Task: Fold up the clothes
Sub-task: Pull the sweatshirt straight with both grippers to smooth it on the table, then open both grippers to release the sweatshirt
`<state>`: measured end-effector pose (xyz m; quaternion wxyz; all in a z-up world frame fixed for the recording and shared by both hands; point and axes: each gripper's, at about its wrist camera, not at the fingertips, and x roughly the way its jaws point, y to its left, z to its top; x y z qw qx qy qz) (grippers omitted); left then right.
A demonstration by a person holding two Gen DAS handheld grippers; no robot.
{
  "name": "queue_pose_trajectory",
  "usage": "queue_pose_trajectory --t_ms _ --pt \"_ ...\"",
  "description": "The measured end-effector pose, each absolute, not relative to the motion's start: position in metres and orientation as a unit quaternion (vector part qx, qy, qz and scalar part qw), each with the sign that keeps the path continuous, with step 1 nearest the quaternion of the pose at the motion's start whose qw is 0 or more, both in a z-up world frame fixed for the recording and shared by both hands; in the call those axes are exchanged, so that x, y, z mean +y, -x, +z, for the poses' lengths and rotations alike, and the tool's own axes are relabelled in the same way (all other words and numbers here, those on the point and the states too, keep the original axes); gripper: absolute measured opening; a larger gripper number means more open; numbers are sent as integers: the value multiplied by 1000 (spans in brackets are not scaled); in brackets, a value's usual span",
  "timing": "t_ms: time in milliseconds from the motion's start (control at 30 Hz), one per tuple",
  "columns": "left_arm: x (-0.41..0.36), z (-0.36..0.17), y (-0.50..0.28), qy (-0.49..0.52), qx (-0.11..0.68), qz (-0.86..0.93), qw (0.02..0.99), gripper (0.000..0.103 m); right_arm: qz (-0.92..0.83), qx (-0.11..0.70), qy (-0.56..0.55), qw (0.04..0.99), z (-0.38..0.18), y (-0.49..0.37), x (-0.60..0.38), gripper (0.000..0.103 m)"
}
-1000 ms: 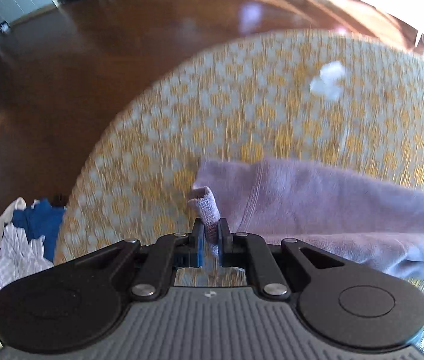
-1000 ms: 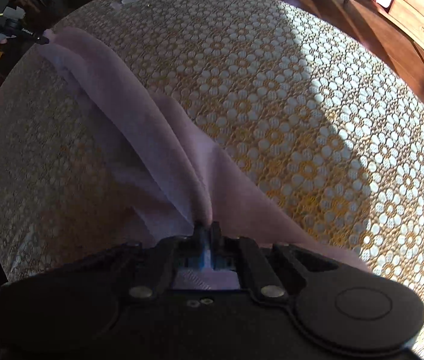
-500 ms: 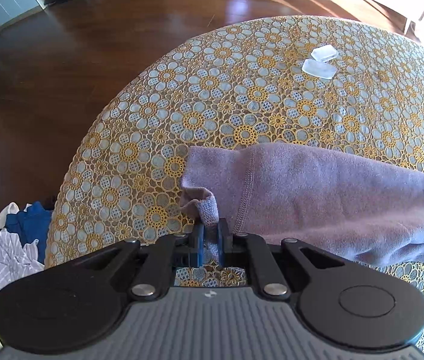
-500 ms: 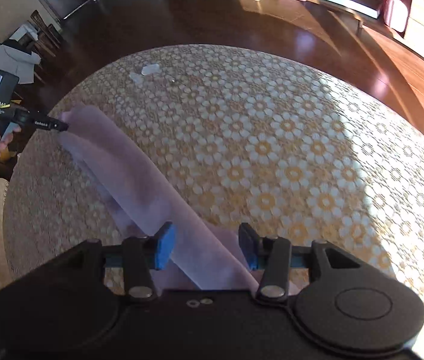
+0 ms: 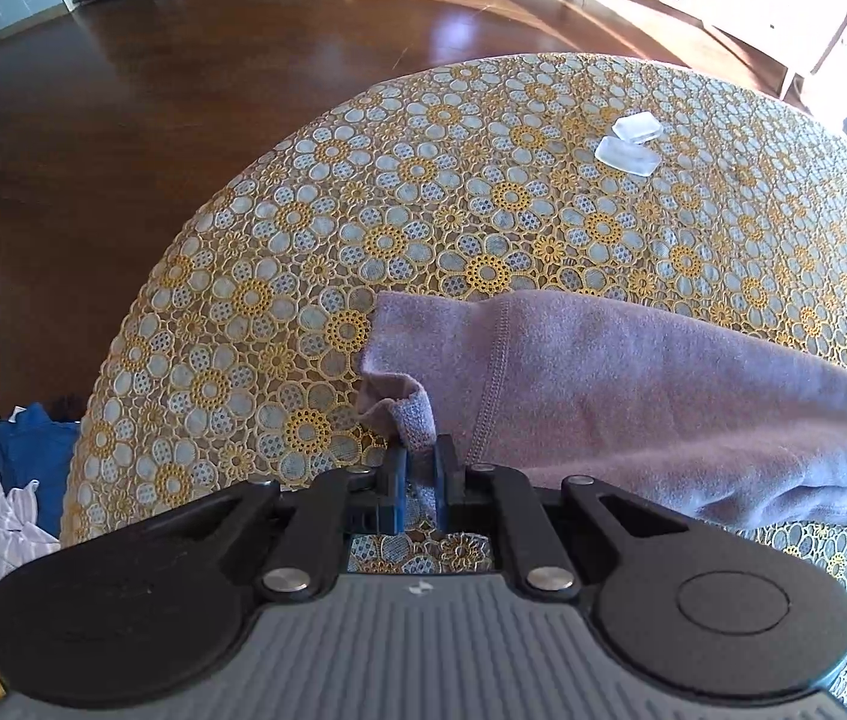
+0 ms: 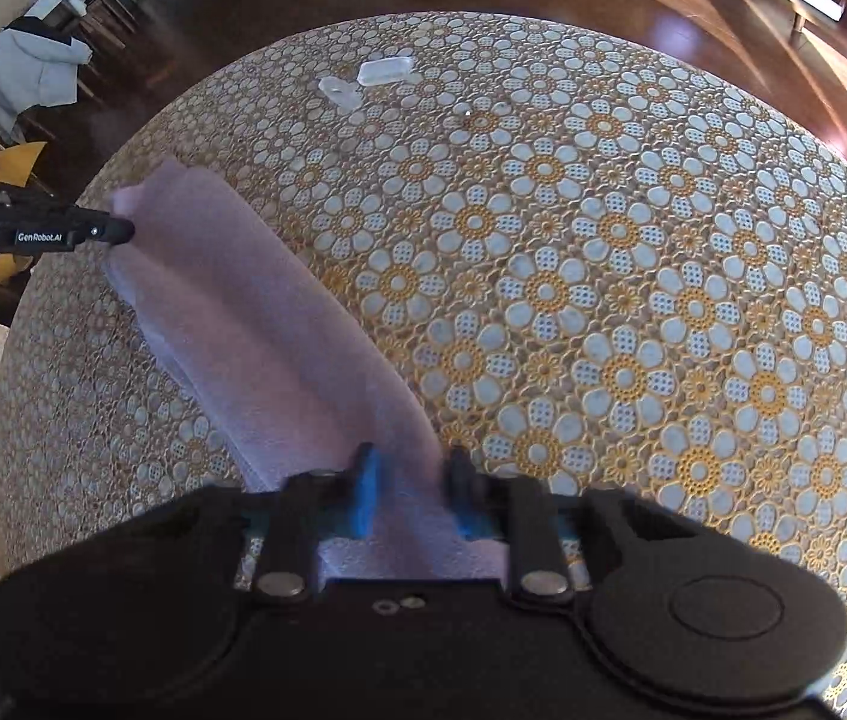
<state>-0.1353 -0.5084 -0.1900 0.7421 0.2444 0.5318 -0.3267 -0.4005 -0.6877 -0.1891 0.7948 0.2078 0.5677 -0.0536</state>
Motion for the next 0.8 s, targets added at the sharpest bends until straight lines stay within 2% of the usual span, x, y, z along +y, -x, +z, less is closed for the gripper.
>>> queue_pose_trajectory --t_ms 267,400,633,800 --pt "-537 -166 113 -234 476 -360 768 8 -112 535 -135 827 -161 375 -707 103" --pt "-568 -154 93 -224 438 -371 788 8 -159 518 -136 829 -157 360 -734 103" --pt "-596 -185 80 -256 448 -356 779 8 -195 524 -164 813 -184 349 -741 103" --pt "-595 -195 74 -243 467 -351 774 8 -232 497 -173 818 -168 376 -740 103"
